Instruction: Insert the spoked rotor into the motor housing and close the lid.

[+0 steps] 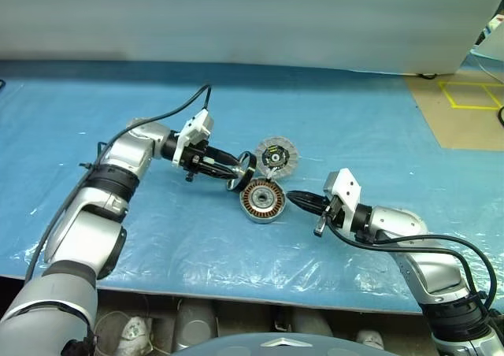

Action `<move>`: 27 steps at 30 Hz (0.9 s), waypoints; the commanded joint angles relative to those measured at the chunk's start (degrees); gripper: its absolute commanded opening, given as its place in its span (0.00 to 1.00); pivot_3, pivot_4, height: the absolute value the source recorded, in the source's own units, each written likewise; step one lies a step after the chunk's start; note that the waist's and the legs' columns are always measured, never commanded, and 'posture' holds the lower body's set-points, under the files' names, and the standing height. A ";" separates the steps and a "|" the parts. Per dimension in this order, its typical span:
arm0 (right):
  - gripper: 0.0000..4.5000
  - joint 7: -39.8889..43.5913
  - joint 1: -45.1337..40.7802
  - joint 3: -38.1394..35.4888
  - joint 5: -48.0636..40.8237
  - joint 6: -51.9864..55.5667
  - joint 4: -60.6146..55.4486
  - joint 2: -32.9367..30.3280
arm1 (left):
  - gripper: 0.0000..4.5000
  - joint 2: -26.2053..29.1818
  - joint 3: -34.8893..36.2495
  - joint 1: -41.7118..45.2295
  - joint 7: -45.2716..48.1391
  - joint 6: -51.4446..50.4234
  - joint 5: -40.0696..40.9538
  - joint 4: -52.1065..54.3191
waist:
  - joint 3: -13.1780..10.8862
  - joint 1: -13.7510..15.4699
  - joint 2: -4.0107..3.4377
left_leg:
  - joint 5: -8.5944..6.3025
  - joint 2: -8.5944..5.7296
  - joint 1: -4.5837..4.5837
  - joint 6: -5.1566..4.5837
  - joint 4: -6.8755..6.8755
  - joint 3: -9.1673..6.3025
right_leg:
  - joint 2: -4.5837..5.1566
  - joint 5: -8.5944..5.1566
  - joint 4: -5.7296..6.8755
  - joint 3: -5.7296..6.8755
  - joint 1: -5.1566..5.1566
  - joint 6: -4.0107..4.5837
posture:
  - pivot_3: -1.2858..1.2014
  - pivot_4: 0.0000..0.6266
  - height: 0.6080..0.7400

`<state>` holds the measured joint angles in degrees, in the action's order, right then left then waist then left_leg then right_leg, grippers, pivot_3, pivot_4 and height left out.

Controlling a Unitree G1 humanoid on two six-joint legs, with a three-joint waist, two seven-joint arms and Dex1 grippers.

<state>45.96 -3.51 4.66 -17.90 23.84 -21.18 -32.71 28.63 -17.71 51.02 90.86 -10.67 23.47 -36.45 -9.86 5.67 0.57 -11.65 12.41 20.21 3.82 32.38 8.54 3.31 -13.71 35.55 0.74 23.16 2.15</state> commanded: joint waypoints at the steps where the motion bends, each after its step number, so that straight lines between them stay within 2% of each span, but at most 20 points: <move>1: 0.00 0.10 -0.81 -0.51 0.01 -1.32 -0.68 -0.33 | 0.33 -1.55 3.19 -1.64 -2.08 -1.60 0.78 4.93 | 0.00 -0.05 0.00 | 0.00 0.00 0.01 0.00 0.01 0.00 | 0.00 0.00 -0.01 0.00 0.00 0.00 | 0.52 0.24 1.00; 5: 0.00 0.01 -1.27 -0.09 0.17 -1.34 -0.55 -0.06 | 0.33 -3.21 3.93 -3.64 -3.83 -1.12 -0.99 5.94 | 0.00 -0.21 0.00 | 0.00 0.03 0.00 0.00 -0.01 0.00 | -0.02 0.00 -0.01 0.00 0.00 0.00 | 0.52 0.24 1.00; 11: 0.00 -0.07 -1.11 -0.07 0.31 -1.43 -0.57 -0.02 | 0.33 -2.50 2.93 -4.06 -3.24 1.41 -5.32 4.65 | 0.00 -0.16 -0.01 | 0.00 0.02 -0.02 0.00 -0.02 0.00 | -0.02 0.01 -0.04 0.00 0.00 -0.01 | 0.52 0.24 1.00; 27: 0.00 -0.25 -1.26 0.10 1.04 -1.91 -0.30 0.15 | 0.33 -3.67 2.47 -4.74 -2.09 1.89 -8.85 3.80 | 0.00 -0.18 -0.01 | 0.00 0.02 -0.02 -0.01 -0.03 0.00 | -0.02 0.01 -0.04 0.00 0.00 -0.01 | 0.52 0.24 1.00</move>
<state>45.85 -4.19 4.86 -16.86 22.97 -20.89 -32.53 24.66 -15.66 46.33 88.26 -9.59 15.11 -33.31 -9.85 5.50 0.57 -11.65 12.42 20.19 3.81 32.35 8.54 3.29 -13.70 35.51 0.74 23.16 2.14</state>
